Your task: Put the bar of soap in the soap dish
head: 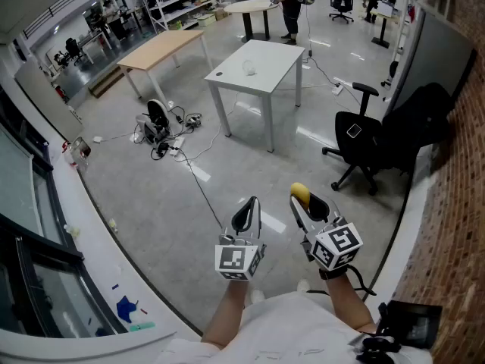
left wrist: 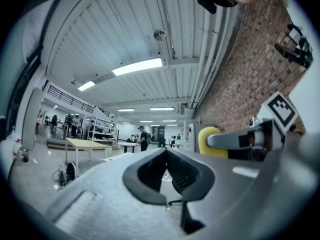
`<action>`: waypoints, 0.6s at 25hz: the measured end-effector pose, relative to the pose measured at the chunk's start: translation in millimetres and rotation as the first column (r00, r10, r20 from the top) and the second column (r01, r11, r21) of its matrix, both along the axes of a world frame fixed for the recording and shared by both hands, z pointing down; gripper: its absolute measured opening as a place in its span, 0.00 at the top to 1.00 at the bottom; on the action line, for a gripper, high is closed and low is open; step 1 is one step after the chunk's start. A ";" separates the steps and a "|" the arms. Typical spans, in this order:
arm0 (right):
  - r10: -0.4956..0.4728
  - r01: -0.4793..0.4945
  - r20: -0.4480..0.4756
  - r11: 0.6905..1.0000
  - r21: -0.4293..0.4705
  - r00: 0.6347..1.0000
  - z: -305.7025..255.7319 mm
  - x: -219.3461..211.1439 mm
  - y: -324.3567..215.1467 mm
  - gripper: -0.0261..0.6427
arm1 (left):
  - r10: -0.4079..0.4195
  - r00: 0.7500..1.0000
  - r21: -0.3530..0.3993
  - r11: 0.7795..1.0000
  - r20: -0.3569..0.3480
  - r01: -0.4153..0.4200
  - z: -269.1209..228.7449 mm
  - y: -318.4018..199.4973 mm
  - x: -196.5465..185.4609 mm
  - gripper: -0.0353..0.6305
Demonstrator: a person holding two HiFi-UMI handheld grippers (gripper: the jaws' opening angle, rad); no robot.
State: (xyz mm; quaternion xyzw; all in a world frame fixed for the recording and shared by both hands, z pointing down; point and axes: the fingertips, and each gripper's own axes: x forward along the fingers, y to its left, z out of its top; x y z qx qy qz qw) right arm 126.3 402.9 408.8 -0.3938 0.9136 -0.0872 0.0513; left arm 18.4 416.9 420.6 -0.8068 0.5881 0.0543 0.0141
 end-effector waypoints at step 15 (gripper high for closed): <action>0.070 -0.068 -0.054 0.997 0.034 0.996 6.3 84.3 -5.0 0.78 | -0.048 0.997 0.017 0.999 0.054 0.047 -0.9 -9.1 69.2 0.94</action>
